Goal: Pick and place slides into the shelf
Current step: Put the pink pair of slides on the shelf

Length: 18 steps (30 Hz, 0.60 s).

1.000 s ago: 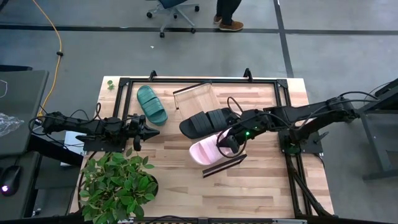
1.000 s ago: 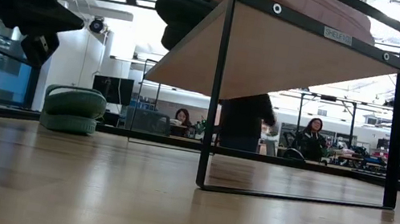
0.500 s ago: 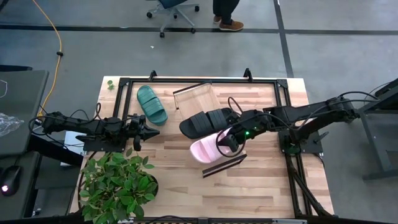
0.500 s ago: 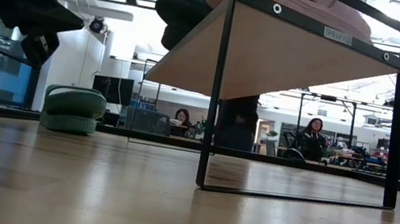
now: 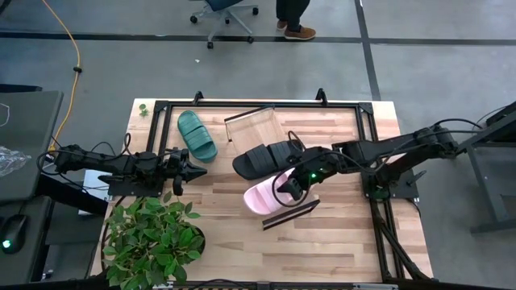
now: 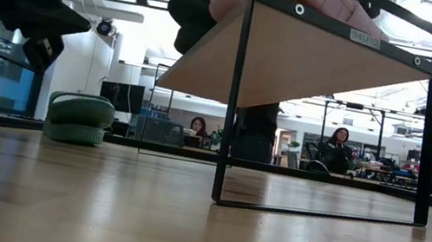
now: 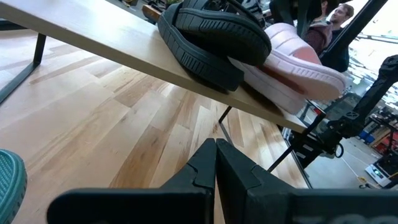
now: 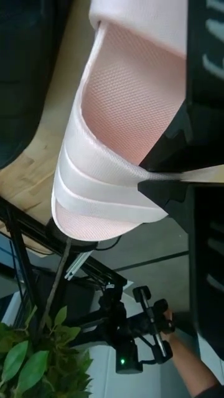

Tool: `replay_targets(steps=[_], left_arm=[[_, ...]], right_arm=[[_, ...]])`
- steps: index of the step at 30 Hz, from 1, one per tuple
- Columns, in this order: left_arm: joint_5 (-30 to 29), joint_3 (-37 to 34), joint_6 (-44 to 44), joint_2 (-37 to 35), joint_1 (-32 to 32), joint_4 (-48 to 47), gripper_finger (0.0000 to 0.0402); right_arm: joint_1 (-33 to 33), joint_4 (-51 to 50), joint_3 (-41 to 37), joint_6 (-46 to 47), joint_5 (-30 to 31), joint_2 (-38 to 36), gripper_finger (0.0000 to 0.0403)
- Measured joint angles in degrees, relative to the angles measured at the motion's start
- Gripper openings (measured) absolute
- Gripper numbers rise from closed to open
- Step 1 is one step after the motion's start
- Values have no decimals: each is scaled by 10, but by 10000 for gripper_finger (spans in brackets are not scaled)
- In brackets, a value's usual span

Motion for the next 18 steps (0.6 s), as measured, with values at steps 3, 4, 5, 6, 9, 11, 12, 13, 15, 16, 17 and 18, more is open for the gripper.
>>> replay_targets(steps=[3,4,5,6,9,11,12,13,15,16,17,18], left_arm=[[0,0,0,0,0,0,1],[0,0,0,0,0,0,1],[0,0,0,0,0,0,1],[0,0,0,0,0,0,1],[0,0,0,0,0,0,1],[0,0,0,0,0,0,1],[0,0,0,0,0,0,1],[0,0,0,0,0,0,1],[0,0,0,0,0,0,1],[0,0,0,0,0,0,1],[0,0,0,0,0,0,1],[0,0,0,0,0,0,1]], right_arm=[[4,2,1,2,0,8,0],[4,3,1,2,1,10,0],[6,5,1,2,3,11,0],[7,8,1,2,5,11,0],[8,12,1,2,13,11,0],[7,11,1,2,15,10,0],[7,11,1,2,15,10,0],[7,11,1,2,15,10,0],[7,11,1,2,15,10,0],[7,11,1,2,16,10,1],[7,11,1,2,17,10,3],[7,11,1,2,17,10,6]])
